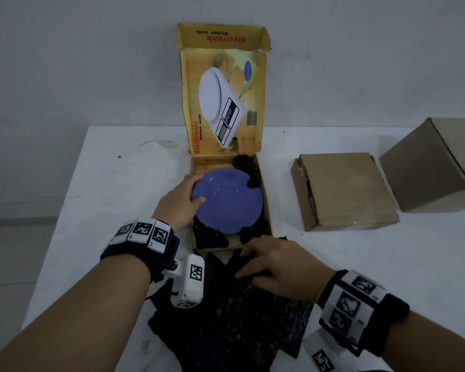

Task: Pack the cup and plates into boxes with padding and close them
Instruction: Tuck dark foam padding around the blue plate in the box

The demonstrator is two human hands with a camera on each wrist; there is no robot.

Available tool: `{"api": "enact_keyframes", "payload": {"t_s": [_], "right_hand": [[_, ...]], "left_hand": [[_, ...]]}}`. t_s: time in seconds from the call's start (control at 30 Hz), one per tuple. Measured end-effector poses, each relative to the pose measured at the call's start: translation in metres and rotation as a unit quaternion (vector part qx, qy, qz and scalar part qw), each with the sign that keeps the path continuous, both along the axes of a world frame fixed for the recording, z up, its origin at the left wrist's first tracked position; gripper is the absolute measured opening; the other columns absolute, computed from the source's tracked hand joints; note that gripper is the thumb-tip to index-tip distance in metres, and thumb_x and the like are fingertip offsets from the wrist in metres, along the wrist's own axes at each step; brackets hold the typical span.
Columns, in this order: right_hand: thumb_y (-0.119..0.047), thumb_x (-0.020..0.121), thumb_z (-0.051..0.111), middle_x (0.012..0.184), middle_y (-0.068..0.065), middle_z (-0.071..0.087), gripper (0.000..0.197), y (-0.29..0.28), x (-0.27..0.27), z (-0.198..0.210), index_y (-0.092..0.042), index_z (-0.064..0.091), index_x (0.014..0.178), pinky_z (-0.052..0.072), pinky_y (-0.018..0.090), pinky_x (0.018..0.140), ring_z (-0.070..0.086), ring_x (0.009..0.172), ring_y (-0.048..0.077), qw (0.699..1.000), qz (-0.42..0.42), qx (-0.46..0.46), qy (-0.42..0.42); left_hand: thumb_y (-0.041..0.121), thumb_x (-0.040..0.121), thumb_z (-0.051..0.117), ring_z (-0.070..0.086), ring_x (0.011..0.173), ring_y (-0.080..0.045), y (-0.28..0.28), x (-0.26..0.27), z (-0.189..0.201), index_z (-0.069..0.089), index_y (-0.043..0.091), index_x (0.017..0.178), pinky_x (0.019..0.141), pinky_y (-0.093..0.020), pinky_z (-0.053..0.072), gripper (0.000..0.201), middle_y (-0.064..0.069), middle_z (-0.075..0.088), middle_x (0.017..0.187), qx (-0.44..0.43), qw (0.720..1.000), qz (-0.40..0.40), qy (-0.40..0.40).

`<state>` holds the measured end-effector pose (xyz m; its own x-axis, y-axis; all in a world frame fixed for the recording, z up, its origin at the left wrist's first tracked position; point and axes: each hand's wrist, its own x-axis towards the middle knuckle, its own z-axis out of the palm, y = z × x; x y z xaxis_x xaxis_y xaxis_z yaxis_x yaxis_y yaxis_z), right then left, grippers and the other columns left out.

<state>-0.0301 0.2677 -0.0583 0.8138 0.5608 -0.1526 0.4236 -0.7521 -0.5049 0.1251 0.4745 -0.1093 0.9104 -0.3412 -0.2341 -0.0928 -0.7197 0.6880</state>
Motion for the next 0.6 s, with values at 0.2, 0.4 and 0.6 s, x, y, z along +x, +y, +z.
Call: {"api": "enact_keyframes", "payload": {"t_s": [0.2,0.4,0.6], "right_hand": [[-0.007,0.082,0.041,0.098,0.004,0.067,0.036,-0.015,0.019,0.015,-0.019,0.061,0.109,0.051,0.035,0.074,0.063,0.085,0.021,0.968,-0.22,0.111,-0.055],[-0.034,0.084,0.037,0.081,0.009,0.056,0.027,-0.017,0.042,0.01,-0.012,0.053,0.082,0.046,0.037,0.068,0.056,0.08,0.027,0.892,-0.426,0.151,-0.006],[-0.007,0.083,0.063,0.078,0.006,0.055,0.025,-0.011,0.054,0.011,-0.018,0.042,0.074,0.043,0.027,0.057,0.054,0.074,0.023,0.857,-0.466,0.202,0.084]], "left_hand": [[0.022,0.094,0.053,0.05,0.123,-0.026,0.0,0.003,-0.002,0.034,0.03,0.143,0.093,-0.031,0.037,0.053,0.002,0.046,0.142,0.005,1.0,-0.02,-0.013],[0.024,0.094,0.053,0.049,0.125,-0.025,0.002,0.003,-0.004,0.033,0.031,0.143,0.096,-0.034,0.038,0.053,0.004,0.045,0.144,-0.001,0.999,-0.025,-0.019],[0.024,0.094,0.053,0.051,0.122,-0.025,0.002,0.002,-0.007,0.034,0.031,0.142,0.093,-0.033,0.039,0.052,0.004,0.046,0.142,-0.003,0.999,-0.023,-0.031]]}}
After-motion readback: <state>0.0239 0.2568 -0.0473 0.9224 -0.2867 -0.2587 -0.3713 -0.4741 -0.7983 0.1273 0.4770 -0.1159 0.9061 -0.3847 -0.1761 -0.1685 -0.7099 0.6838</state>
